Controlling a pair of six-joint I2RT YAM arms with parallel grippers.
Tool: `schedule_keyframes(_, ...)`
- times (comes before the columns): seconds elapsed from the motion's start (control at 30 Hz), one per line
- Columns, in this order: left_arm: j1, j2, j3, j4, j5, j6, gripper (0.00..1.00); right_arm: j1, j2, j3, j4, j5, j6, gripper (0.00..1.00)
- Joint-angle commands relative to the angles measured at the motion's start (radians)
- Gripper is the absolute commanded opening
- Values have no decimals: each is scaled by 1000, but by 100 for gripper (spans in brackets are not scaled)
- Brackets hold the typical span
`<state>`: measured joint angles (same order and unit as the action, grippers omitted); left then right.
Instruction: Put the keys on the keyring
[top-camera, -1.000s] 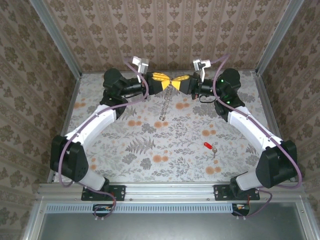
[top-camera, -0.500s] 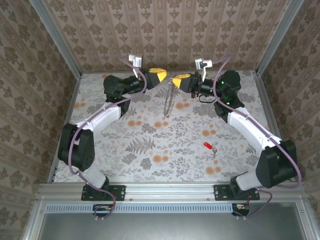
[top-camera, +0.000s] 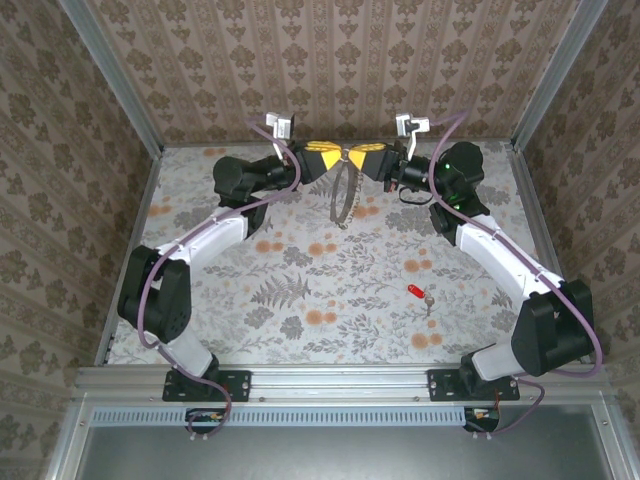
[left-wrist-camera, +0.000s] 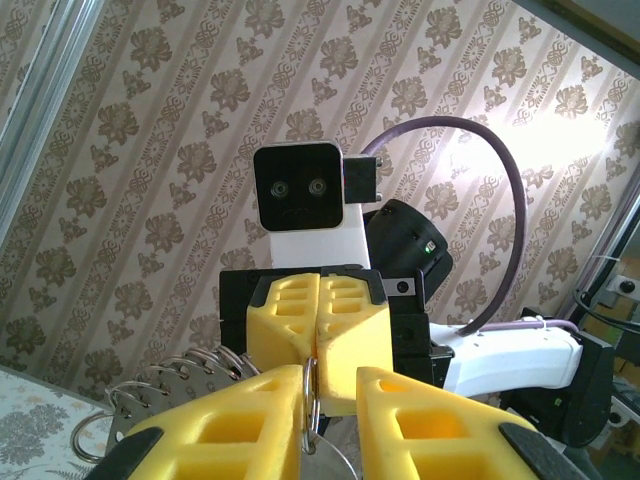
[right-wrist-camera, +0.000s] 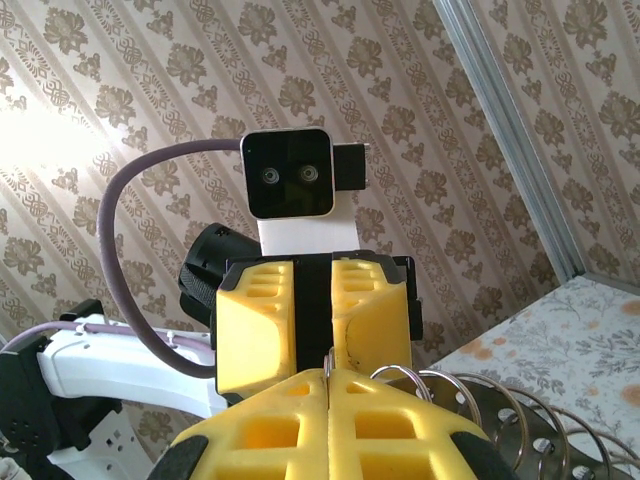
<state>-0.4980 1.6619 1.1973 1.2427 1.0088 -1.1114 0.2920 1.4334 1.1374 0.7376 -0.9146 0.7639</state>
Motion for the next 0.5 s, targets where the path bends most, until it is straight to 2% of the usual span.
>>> schedule_keyframes(0.0,-8,-2,4,52,17,-12,21,-6,-14,3,66,31,16,0)
schedule_keyframes(0.47,-23,24,15,51,26,-13,22,-8,-13,3,72,29,25,0)
